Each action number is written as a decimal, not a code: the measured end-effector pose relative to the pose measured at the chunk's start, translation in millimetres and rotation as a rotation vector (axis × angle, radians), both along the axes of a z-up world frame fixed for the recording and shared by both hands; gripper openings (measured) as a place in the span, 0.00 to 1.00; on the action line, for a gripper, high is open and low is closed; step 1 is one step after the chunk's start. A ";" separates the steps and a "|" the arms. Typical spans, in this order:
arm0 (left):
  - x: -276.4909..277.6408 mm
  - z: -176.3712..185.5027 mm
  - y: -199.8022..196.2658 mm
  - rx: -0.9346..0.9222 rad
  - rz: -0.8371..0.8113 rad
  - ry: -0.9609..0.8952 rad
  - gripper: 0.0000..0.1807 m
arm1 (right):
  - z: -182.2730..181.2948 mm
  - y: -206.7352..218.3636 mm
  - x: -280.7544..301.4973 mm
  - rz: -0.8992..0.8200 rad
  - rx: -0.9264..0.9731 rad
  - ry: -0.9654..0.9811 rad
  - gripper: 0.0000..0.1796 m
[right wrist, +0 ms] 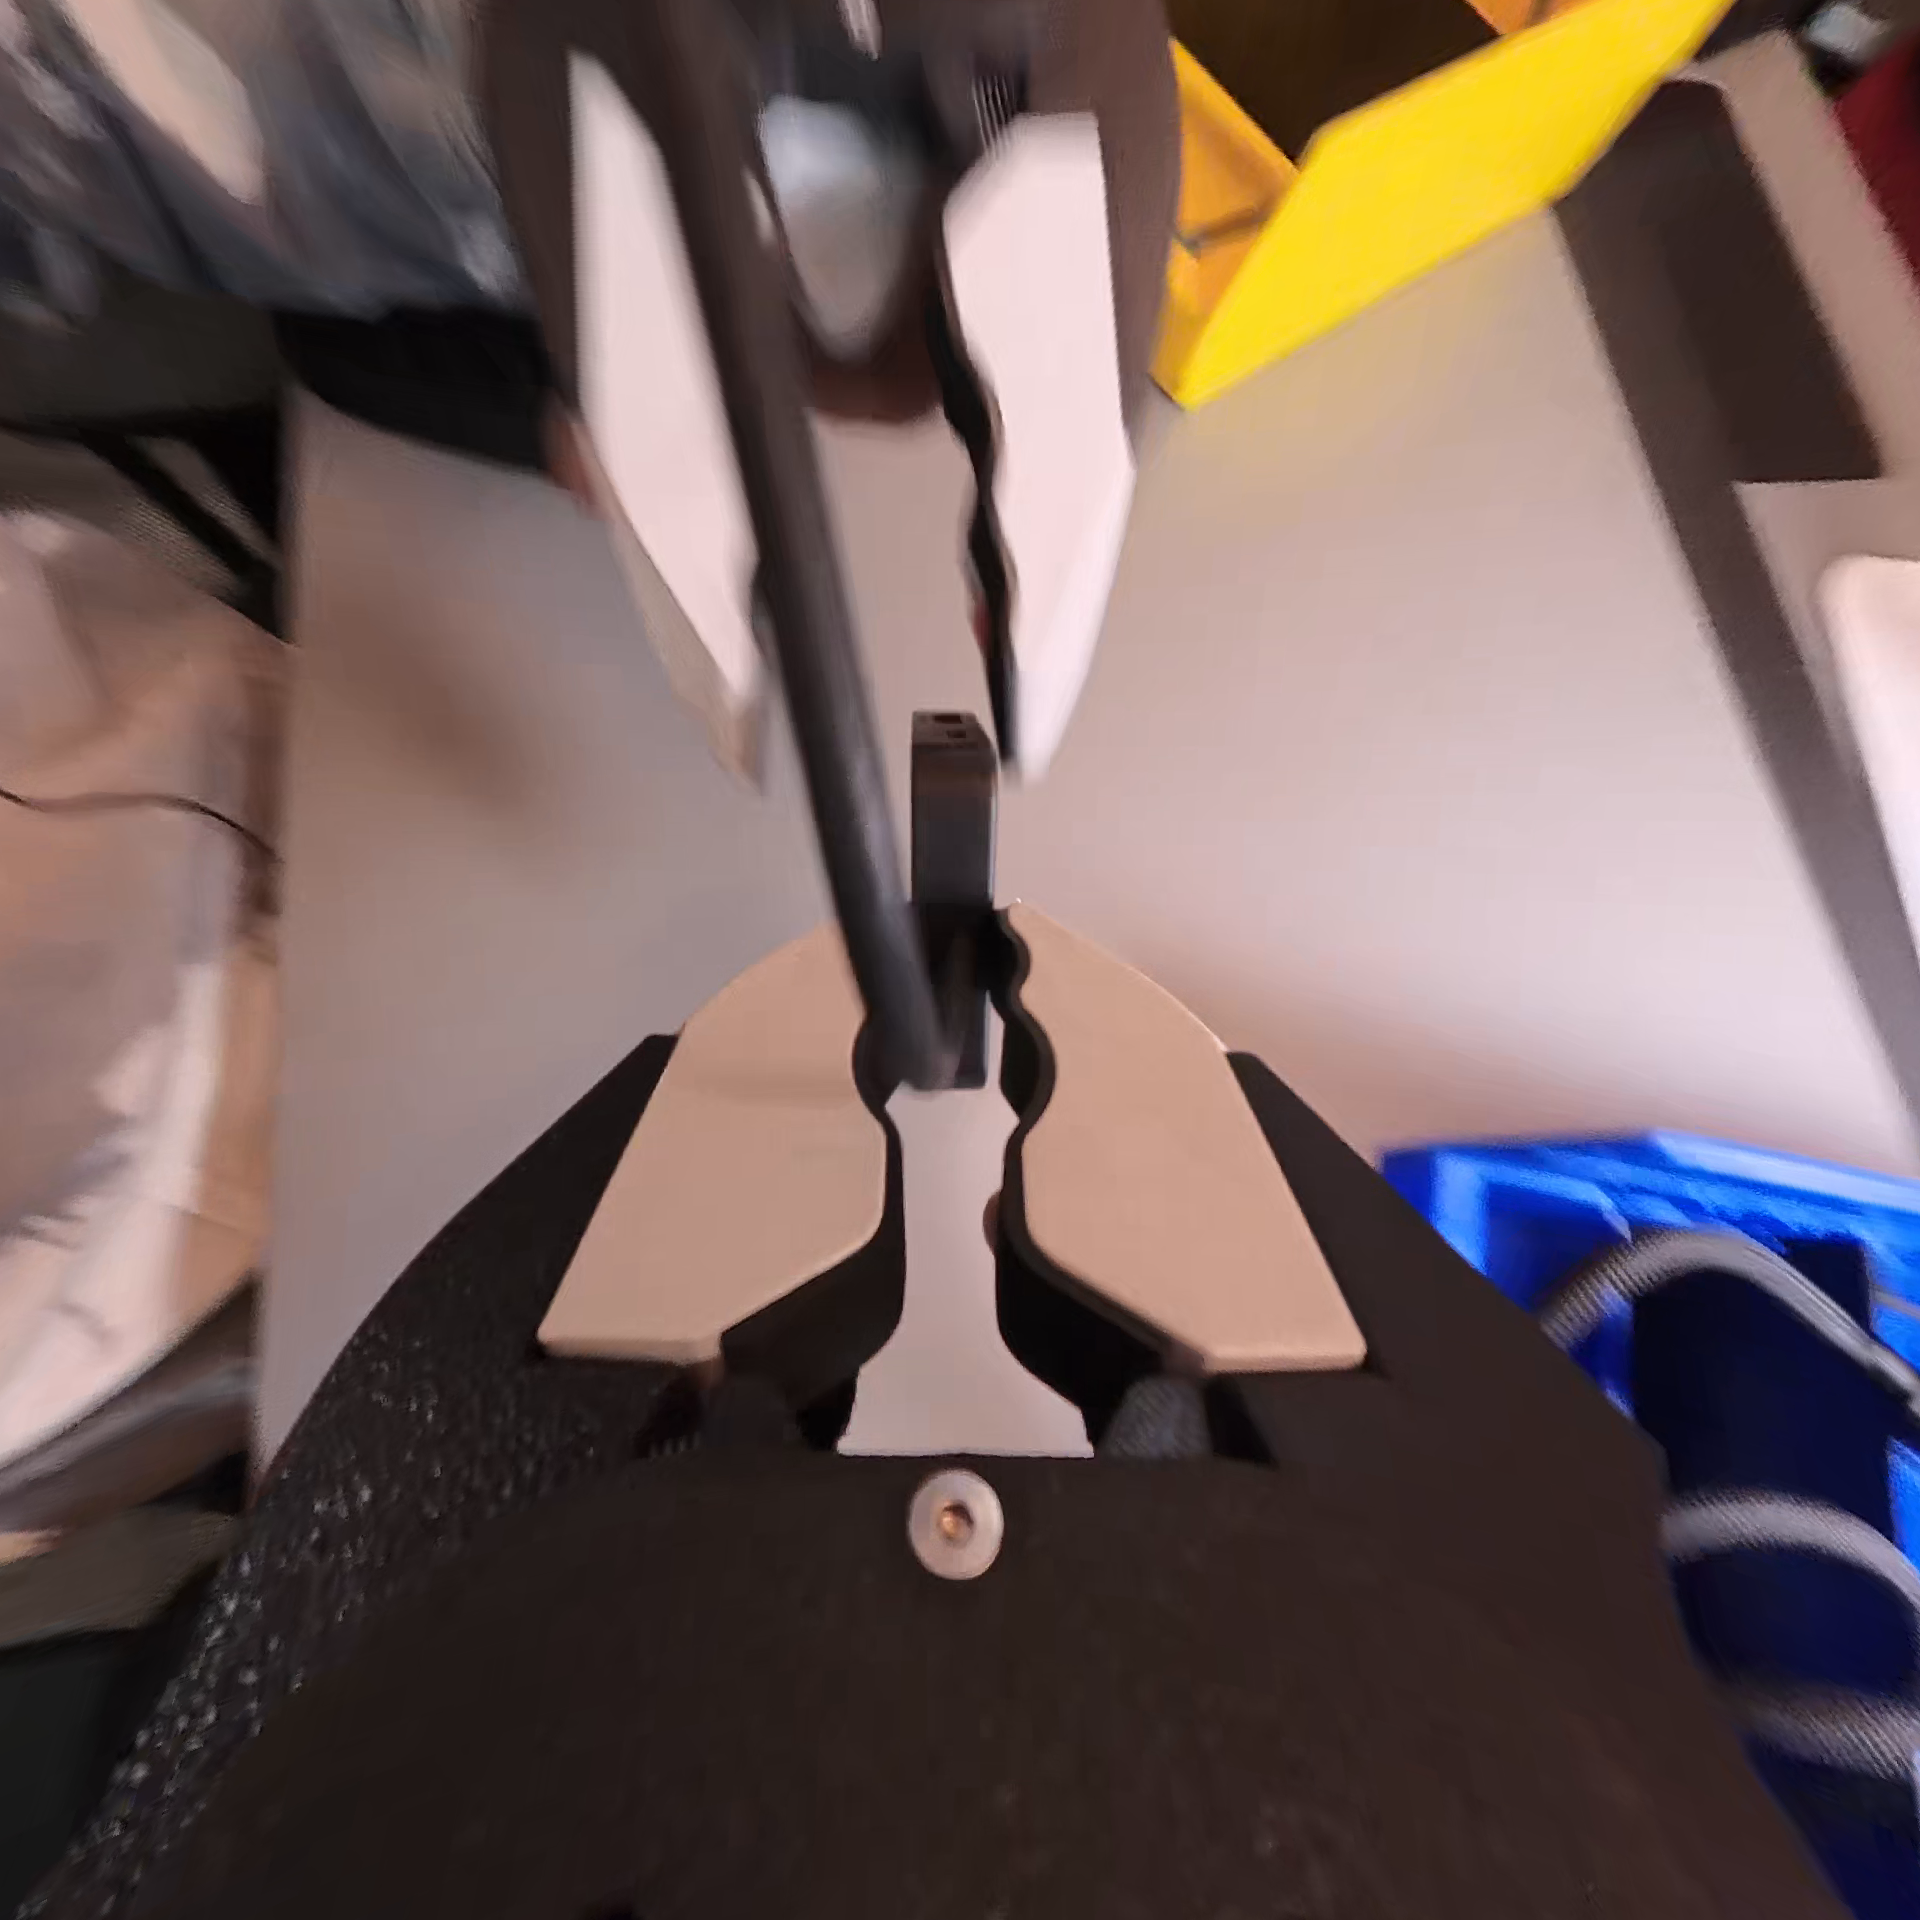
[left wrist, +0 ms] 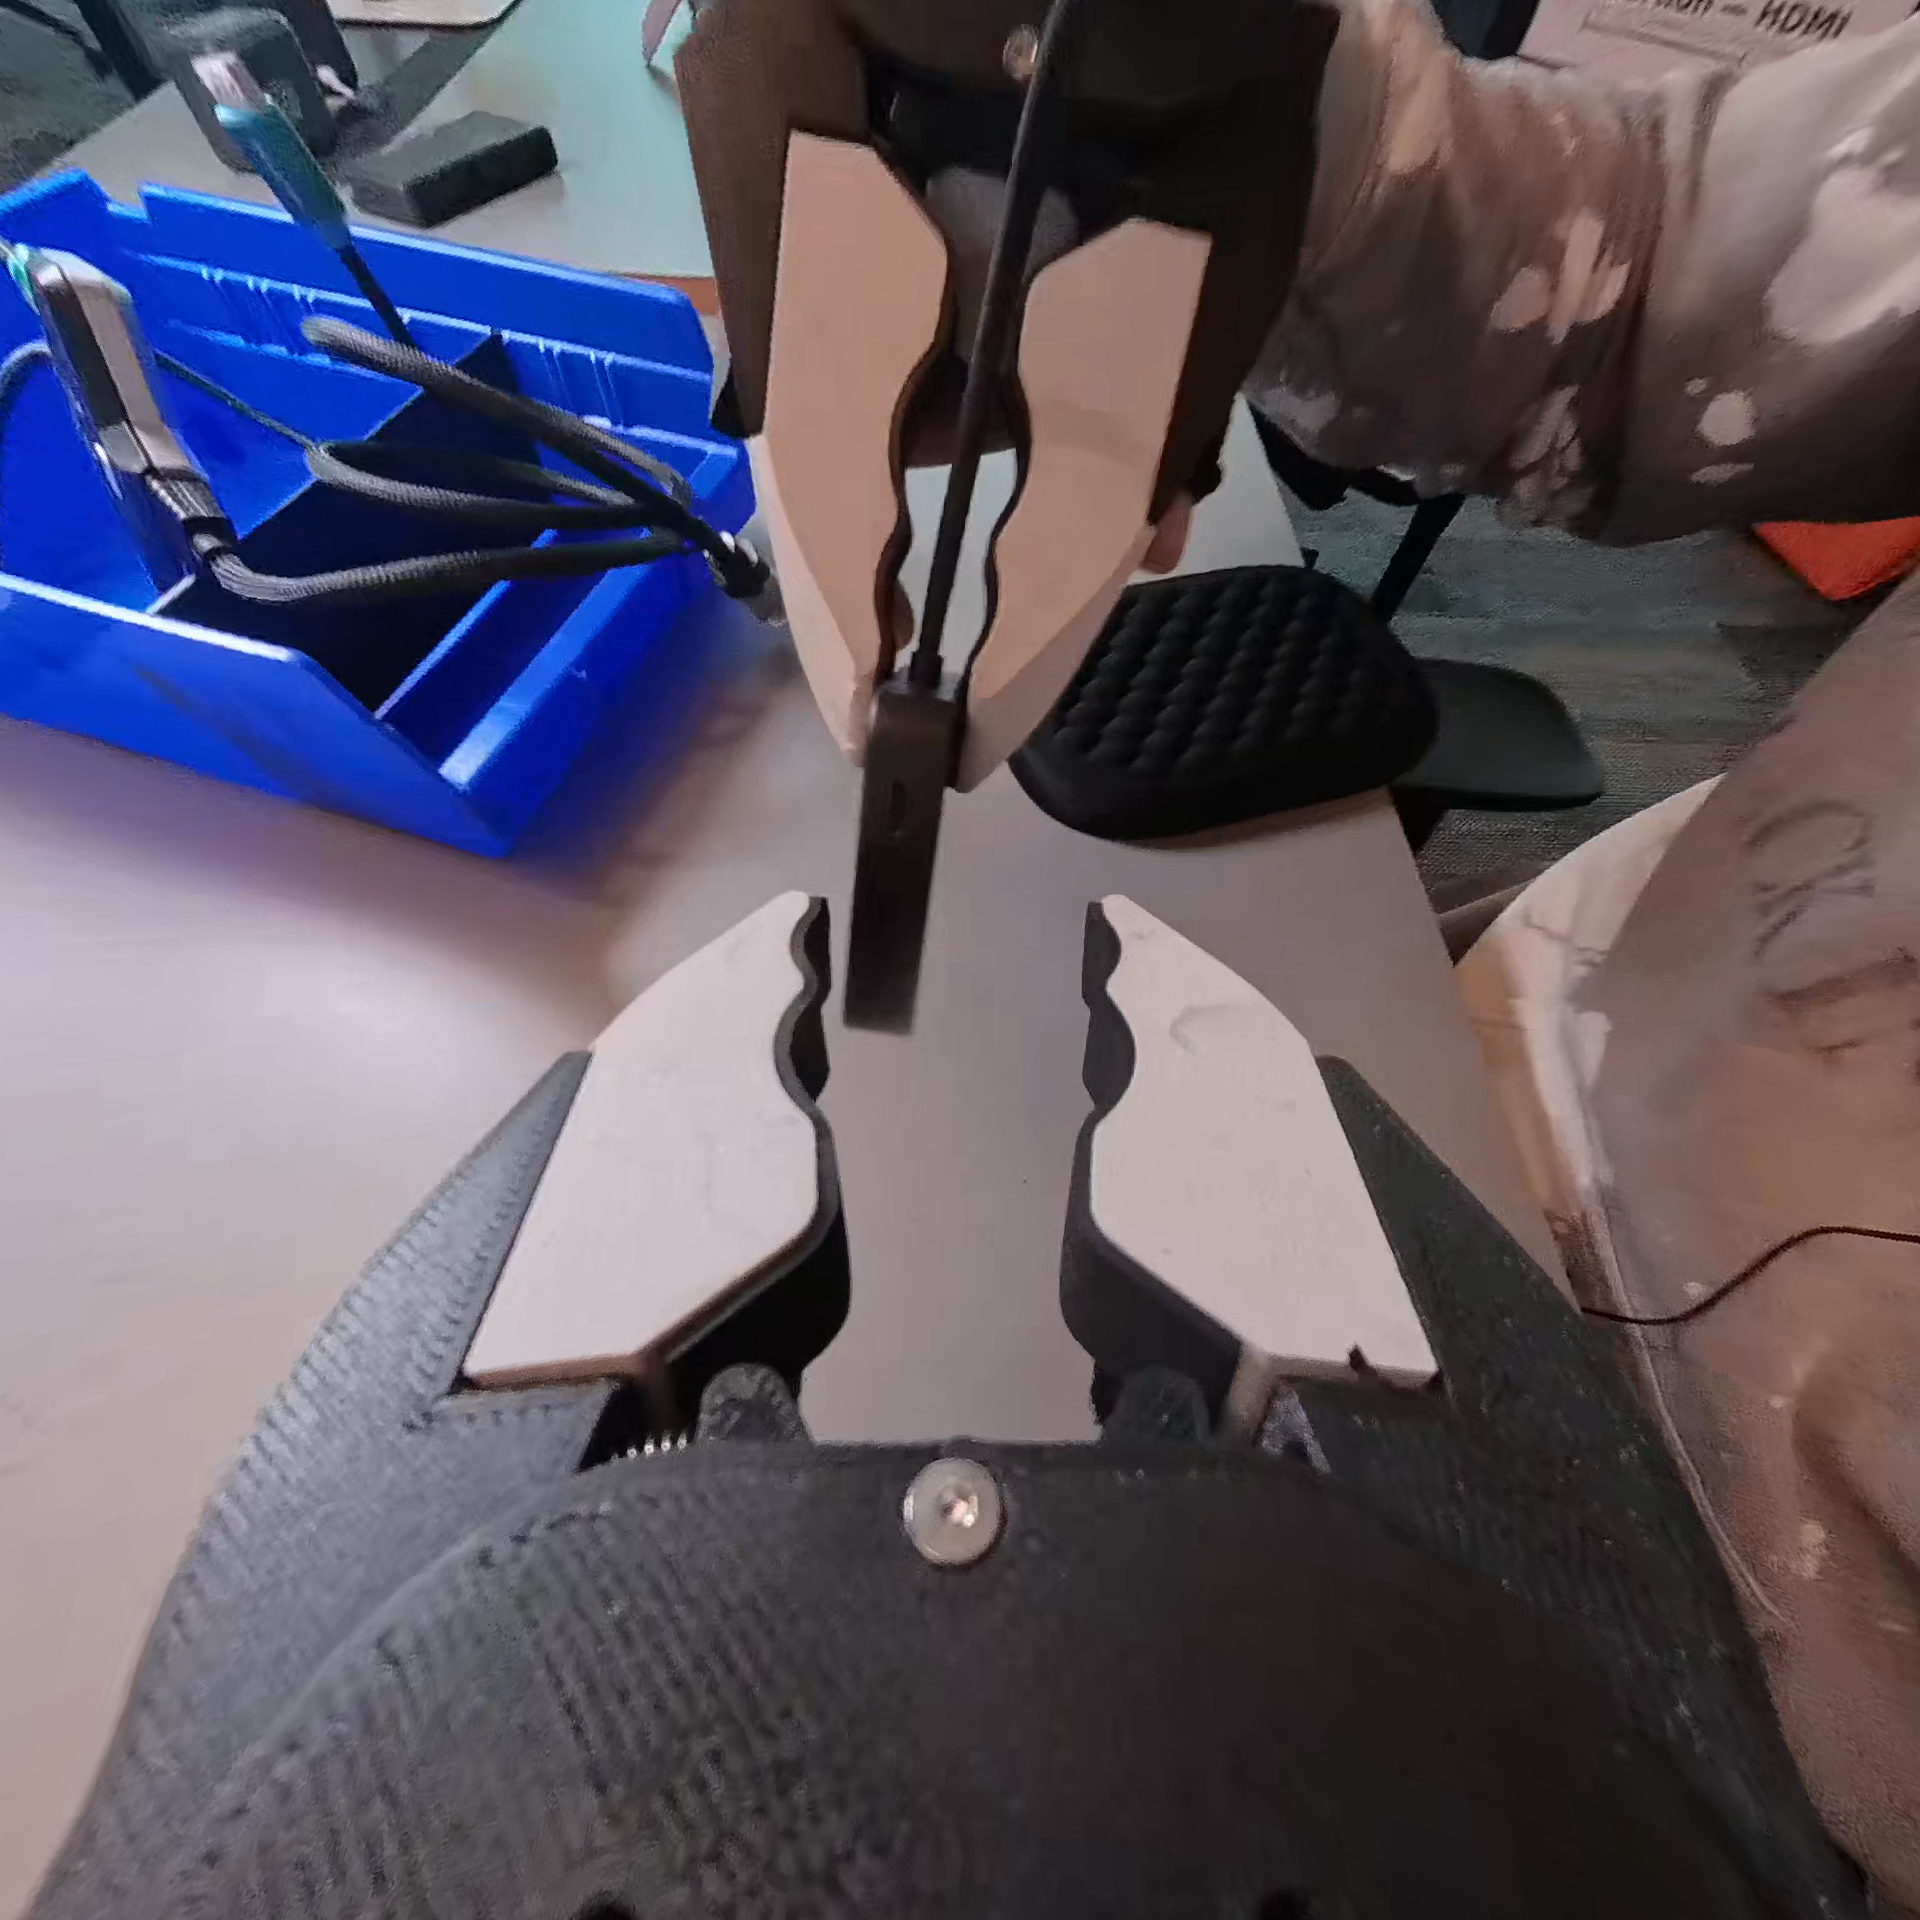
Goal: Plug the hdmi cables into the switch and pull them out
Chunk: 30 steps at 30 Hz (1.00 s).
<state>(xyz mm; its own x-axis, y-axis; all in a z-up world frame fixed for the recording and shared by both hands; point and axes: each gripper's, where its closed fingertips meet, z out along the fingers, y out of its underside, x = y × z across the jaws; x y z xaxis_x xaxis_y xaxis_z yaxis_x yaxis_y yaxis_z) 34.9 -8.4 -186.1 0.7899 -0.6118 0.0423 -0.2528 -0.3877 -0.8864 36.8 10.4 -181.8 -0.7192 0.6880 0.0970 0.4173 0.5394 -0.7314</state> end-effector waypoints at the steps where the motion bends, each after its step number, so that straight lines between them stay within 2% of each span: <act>1: 0.7 -4.7 1.8 -0.009 0.001 -0.001 0.23 | 4.0 -6.2 -1.4 0.012 -0.033 -0.004 0.07; 3: 0.2 -5.2 3.0 0.010 -0.001 -0.027 0.08 | 15.4 -15.8 -2.9 0.044 -0.089 0.020 0.07; 7: -2.5 30.0 -2.9 0.214 -0.035 -0.165 0.08 | 54.9 -20.4 -8.3 0.045 -0.290 0.230 0.08; 10: -10.0 50.8 -9.1 0.332 -0.028 -0.204 0.08 | 76.0 -15.5 -4.1 0.018 -0.471 0.362 0.18; 12: -11.1 57.2 -12.7 0.378 -0.030 -0.202 0.08 | 77.7 -16.1 0.5 0.012 -0.525 0.425 0.22; 15: -4.3 60.9 -16.0 0.420 -0.063 -0.205 0.08 | 67.4 -29.7 0.5 0.018 -0.485 0.484 0.24; 20: 7.6 60.9 -20.5 0.436 -0.115 -0.207 0.08 | 63.0 -49.0 -0.1 0.085 -0.393 0.517 0.07; 23: 6.5 63.1 -21.6 0.424 -0.103 -0.192 0.09 | 65.1 -47.9 -0.9 0.089 -0.375 0.530 0.07; 27: -19.3 81.3 -28.1 0.435 -0.014 -0.193 0.18 | 76.0 -30.1 6.0 0.048 -0.369 0.565 0.07; 30: -72.7 98.0 -42.5 0.460 0.175 -0.080 0.19 | 88.1 -3.6 20.7 -0.013 -0.356 0.605 0.07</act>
<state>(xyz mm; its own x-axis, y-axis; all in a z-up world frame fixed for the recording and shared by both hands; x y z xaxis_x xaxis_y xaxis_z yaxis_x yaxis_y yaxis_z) -37.8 -50.9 -88.1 0.8878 -0.4395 -0.1364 -0.1435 0.0173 -0.9895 57.5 6.8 -93.7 -0.6018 0.7602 0.2447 -0.1137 0.2217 -0.9685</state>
